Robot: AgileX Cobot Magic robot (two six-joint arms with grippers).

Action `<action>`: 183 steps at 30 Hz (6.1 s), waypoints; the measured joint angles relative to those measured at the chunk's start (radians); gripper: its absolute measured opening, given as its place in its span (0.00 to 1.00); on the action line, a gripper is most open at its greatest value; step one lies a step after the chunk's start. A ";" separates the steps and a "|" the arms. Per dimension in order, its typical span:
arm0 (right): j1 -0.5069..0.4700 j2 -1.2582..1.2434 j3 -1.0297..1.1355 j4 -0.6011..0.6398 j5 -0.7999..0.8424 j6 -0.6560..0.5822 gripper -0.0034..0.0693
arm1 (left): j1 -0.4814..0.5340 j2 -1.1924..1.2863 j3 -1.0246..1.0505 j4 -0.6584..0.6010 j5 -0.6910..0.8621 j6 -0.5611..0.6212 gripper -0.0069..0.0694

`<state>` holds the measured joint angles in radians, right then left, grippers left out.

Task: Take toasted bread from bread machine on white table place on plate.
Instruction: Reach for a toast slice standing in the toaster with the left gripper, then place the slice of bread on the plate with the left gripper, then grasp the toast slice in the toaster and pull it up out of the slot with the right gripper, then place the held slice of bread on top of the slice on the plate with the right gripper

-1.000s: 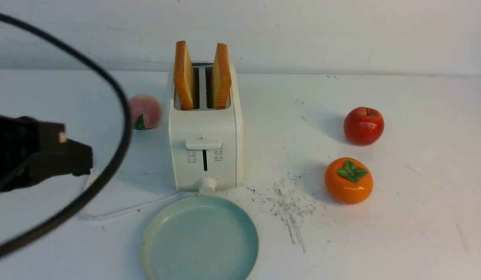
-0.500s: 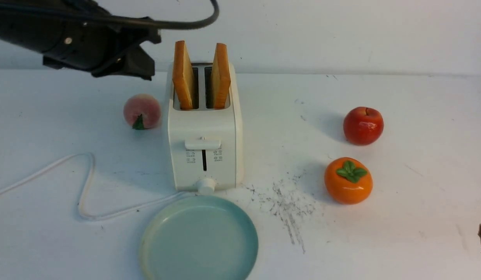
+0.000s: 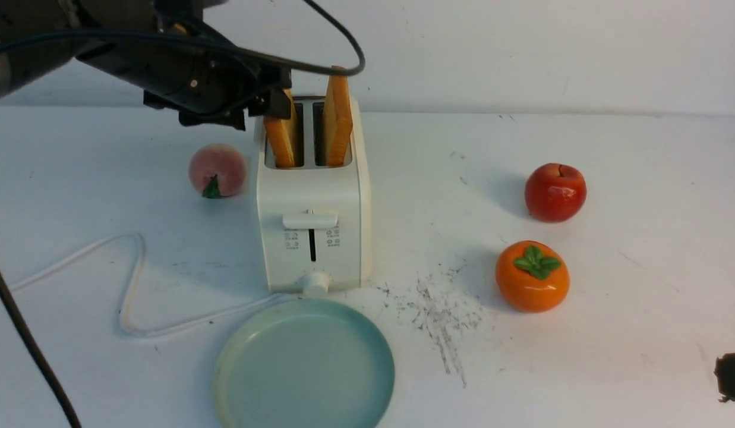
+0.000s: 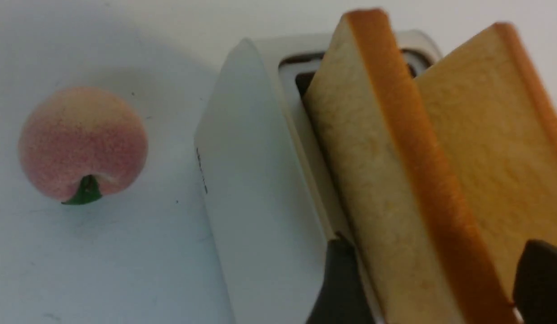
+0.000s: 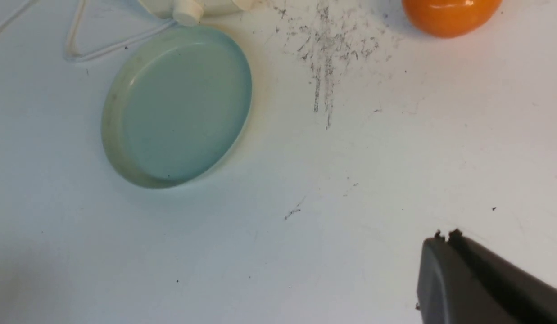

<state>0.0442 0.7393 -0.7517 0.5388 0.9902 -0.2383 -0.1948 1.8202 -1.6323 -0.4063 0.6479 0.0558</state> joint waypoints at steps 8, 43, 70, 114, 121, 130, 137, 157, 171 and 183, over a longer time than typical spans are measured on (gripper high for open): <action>0.000 0.000 0.032 0.011 -0.009 -0.003 0.04 | 0.000 0.009 0.000 -0.008 0.005 0.009 0.39; 0.000 0.000 0.037 0.061 -0.010 -0.007 0.06 | 0.000 -0.600 1.028 -0.828 -0.097 0.634 0.19; 0.000 0.000 0.037 0.064 0.002 -0.008 0.08 | 0.000 -0.395 1.064 -0.935 -0.161 0.872 0.68; 0.478 1.130 -0.897 0.240 -0.746 -0.336 0.68 | 0.000 -1.673 1.065 0.465 0.498 -0.496 0.07; 0.479 1.242 -0.905 0.309 -0.778 -0.337 0.83 | 0.000 -1.682 1.065 0.450 0.509 -0.496 0.07; 0.479 1.180 -0.904 0.298 -0.753 -0.364 0.15 | 0.000 -1.682 1.065 0.465 0.493 -0.496 0.07; 0.479 0.896 -0.907 0.283 -0.561 -0.377 0.17 | 0.000 -1.682 1.065 0.470 0.493 -0.496 0.07; 0.480 0.927 -0.531 0.527 -0.093 -0.575 0.17 | 0.000 -1.682 1.065 0.472 0.490 -0.488 0.07; 0.480 1.115 -0.503 0.756 -0.189 -0.726 0.17 | 0.000 -1.682 1.065 0.472 0.511 -0.485 0.07; 0.480 1.117 -0.504 0.542 -0.247 -0.590 0.26 | 0.000 -1.682 1.065 0.472 0.517 -0.485 0.07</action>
<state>0.5238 1.8560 -1.2561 1.0806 0.7434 -0.8284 -0.1948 0.1383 -0.5674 0.0656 1.1647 -0.4294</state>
